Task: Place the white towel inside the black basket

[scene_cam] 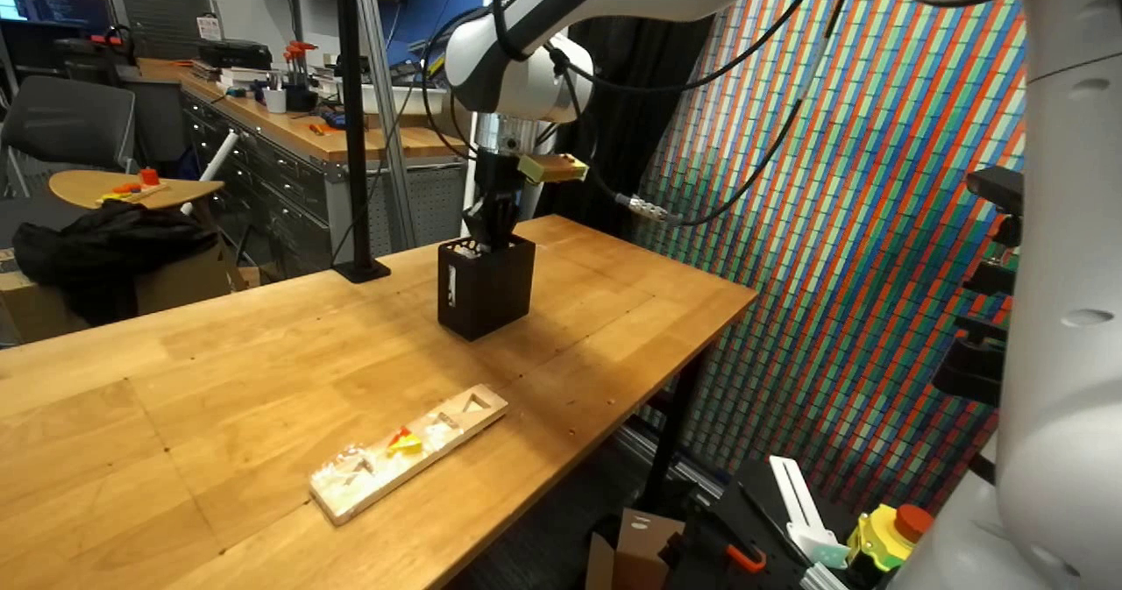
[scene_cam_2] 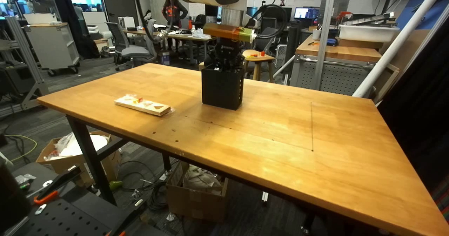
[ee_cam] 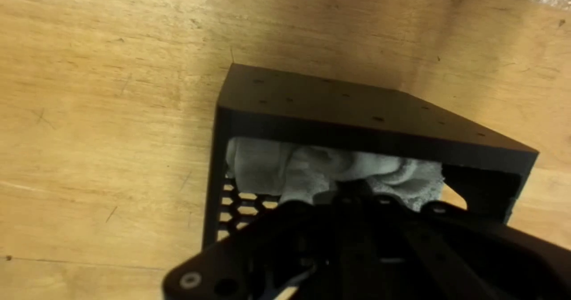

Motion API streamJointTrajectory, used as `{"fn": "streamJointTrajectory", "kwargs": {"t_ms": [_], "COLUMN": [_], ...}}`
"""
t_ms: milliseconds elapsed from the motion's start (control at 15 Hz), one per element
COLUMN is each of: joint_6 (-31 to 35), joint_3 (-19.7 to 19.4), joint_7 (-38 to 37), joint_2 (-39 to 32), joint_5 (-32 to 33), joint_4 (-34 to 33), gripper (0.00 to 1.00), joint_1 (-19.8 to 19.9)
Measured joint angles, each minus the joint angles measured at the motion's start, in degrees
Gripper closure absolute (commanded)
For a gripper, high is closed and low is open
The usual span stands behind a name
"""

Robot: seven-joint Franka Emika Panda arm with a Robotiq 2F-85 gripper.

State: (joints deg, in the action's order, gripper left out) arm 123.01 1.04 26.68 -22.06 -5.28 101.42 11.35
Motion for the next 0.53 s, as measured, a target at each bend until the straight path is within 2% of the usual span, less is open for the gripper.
{"fn": "streamJointTrajectory", "kwargs": {"t_ms": [333,467,533], "joint_6": [11.8,13.9,14.3], "joint_3": [-1.6,-3.4,-4.4], "joint_7": [0.1,0.1,0.1], "joint_2": [13.7,18.8,21.1], "joint_5": [-4.2,-4.4,-4.4], "joint_4": [13.8,18.3,20.0], "gripper": [0.97,0.71,0.7], "joint_1": [1.4,1.5,1.5]}}
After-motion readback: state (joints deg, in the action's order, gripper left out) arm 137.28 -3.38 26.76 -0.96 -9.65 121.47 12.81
